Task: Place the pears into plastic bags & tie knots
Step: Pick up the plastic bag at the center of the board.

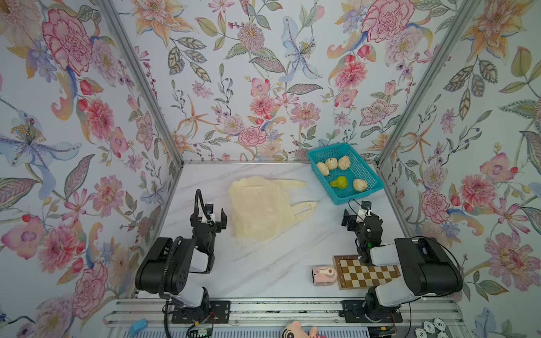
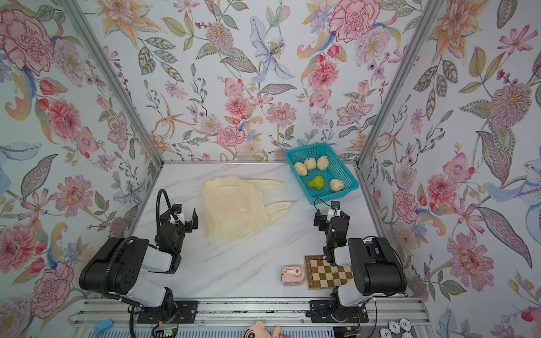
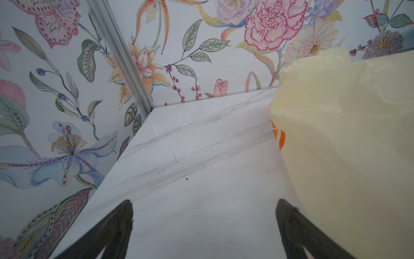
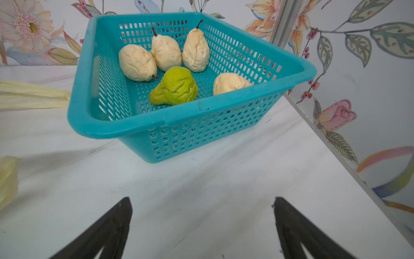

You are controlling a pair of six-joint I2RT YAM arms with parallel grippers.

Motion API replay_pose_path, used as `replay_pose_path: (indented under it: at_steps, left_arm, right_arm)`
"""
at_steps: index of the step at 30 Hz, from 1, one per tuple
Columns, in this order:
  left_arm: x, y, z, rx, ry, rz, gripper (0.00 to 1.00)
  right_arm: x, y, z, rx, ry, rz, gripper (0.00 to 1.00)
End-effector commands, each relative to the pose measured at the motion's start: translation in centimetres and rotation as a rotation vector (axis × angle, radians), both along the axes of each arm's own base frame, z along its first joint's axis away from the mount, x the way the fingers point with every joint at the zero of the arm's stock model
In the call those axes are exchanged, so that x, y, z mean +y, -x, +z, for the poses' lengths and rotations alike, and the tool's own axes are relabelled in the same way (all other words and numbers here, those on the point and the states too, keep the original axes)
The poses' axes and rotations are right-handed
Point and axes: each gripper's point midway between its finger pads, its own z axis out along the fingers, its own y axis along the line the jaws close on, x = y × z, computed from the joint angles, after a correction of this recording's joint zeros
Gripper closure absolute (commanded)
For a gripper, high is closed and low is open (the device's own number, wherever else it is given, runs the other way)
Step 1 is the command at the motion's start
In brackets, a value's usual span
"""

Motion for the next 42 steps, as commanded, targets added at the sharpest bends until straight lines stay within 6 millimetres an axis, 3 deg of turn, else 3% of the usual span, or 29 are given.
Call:
replay_pose_path:
  at_steps: [1,12,15,29,32,33,35,42]
  left_arm:
    - [0.7,-0.8,2.3,-0.085,-0.019,0.038,0.0]
    - [0.8,-0.8,2.2,-0.083,-0.017,0.043,0.0]
    - [1.6,-0.8,2.2,-0.078,-0.007,0.087,0.0]
    - [1.0,-0.8,2.3,-0.083,-0.016,0.05,0.0]
    - [0.7,-0.4,2.3,-0.09,-0.024,0.04,0.0]
    - [0.9,-0.1,3.7,-0.131,-0.02,0.056,0.0]
    - [1.4,0.2,4.3,-0.14,-0.011,0.087,0.0]
    - [2.9,-0.5,5.6,-0.017,0.018,0.202,0.02]
  right_arm:
    - [-0.5,-0.9,1.8,-0.07,0.017,-0.021,0.01]
    - [-0.5,-1.0,1.7,-0.064,0.015,-0.017,0.01]
    - [-0.5,-1.0,1.7,-0.064,0.013,-0.016,0.01]
    - [-0.6,-0.9,1.7,-0.065,0.012,-0.015,0.01]
    - [-0.4,-0.7,2.3,-0.08,0.031,-0.028,0.01]
    - [-0.2,-0.5,2.7,-0.083,0.037,-0.019,0.01]
    - [0.0,-0.2,3.5,-0.088,0.045,-0.012,0.01]
    - [1.5,1.5,5.8,0.003,-0.004,0.049,0.01]
